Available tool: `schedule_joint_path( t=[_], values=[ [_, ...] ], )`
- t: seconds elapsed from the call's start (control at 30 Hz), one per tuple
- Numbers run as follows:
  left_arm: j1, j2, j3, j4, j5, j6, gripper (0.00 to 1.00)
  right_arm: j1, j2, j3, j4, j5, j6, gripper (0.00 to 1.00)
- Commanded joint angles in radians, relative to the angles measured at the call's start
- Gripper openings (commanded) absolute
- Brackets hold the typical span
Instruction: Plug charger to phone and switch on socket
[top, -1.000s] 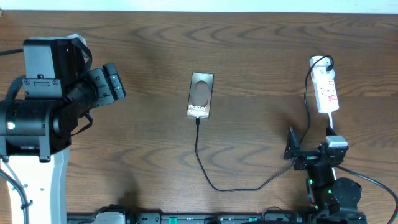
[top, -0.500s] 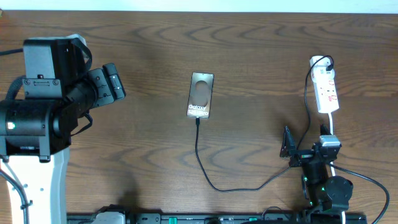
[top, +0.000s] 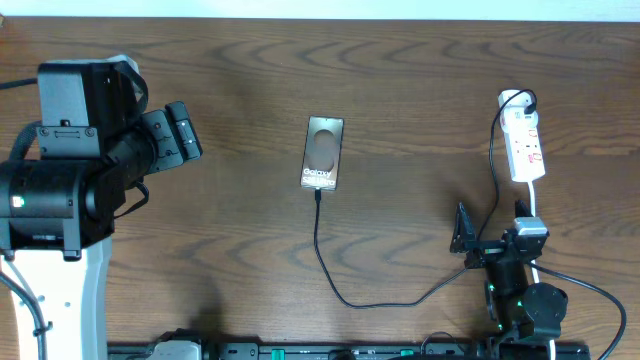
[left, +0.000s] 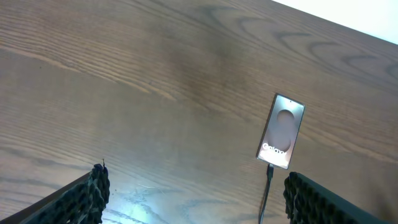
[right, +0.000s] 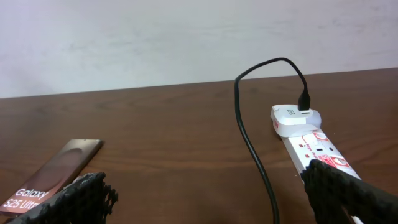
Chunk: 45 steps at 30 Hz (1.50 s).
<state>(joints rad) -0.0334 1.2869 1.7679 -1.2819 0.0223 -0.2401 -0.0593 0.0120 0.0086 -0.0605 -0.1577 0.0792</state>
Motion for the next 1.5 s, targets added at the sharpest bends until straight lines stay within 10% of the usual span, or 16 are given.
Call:
schedule_joint_path(
  t=[0.0,0.87,1.47],
  values=[
    [0.004,0.001,0.001,-0.001,-0.012,-0.009,0.89,0.008,-0.006,-0.003,-0.002,-0.002,0.010,0.99],
    [0.004,-0.014,-0.043,-0.058,-0.016,0.018,0.89,0.008,-0.006,-0.003,-0.002,-0.002,0.010,0.99],
    [0.004,-0.654,-0.903,0.409,-0.035,0.049,0.89,0.008,-0.006,-0.003,-0.002,-0.002,0.010,0.99]
  ],
)
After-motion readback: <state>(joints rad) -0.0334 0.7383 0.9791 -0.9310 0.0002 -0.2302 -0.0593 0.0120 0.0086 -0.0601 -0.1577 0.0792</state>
